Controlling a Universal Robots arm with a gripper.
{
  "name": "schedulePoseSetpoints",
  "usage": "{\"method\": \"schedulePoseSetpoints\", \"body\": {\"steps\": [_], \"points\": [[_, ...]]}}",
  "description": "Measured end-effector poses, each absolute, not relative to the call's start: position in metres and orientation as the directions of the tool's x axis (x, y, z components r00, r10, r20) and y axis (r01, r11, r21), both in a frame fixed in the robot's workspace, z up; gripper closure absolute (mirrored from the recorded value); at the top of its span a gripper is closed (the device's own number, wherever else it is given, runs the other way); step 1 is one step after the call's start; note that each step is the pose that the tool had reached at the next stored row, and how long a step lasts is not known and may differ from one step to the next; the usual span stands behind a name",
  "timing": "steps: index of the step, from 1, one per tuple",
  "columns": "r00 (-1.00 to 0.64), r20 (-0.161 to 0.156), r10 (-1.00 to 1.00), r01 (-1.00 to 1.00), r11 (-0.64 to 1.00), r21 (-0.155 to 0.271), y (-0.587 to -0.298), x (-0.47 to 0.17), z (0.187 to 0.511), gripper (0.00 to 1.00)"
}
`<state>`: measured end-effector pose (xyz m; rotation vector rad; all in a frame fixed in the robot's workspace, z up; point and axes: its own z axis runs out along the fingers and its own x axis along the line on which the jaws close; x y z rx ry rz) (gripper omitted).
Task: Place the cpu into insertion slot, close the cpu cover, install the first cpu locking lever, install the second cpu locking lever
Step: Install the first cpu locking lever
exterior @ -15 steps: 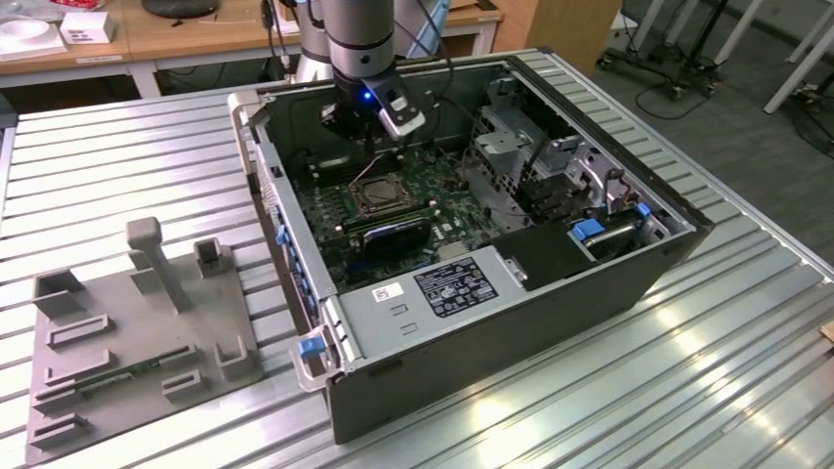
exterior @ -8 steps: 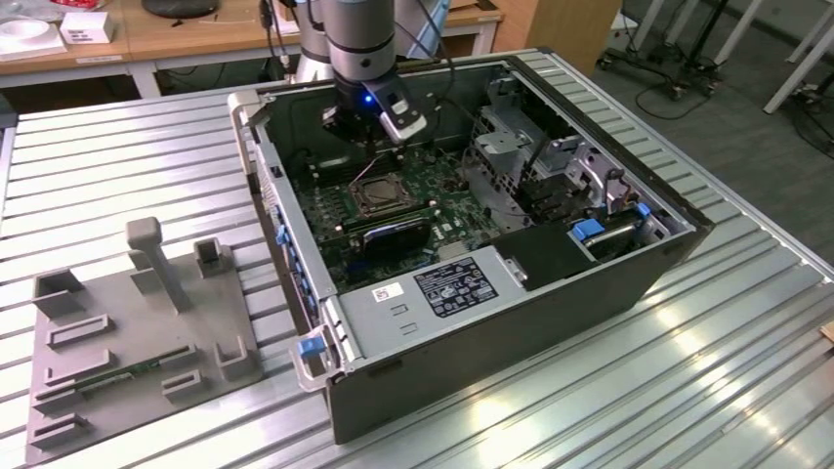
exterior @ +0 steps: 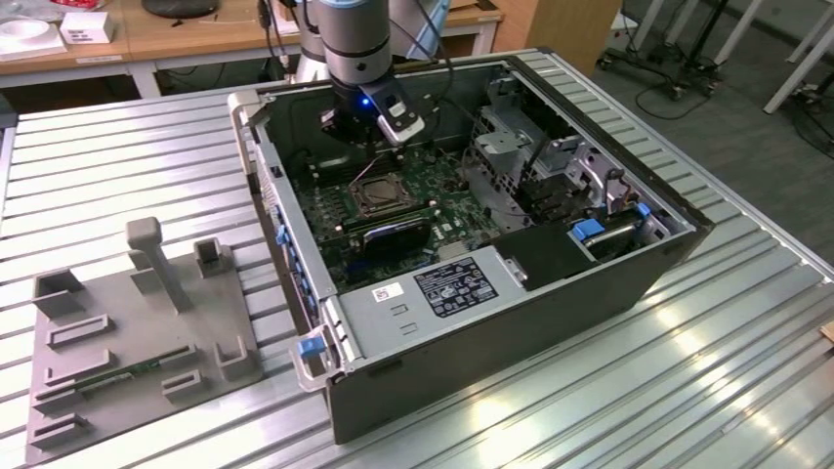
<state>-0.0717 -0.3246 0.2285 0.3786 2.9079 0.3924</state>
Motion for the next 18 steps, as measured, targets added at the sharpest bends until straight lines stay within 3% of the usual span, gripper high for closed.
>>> {"method": "schedulePoseSetpoints", "body": {"steps": [3,8,18], "points": [[-0.951,-0.144,0.274,0.226,0.933,0.281,-0.3247,-0.0717,0.2285,0.89],[-0.956,-0.101,0.274,0.238,0.933,0.271,-0.3247,-0.0713,0.2283,0.89],[-0.957,-0.097,0.275,0.239,0.930,0.279,-0.3277,-0.0713,0.2253,0.89]]}}
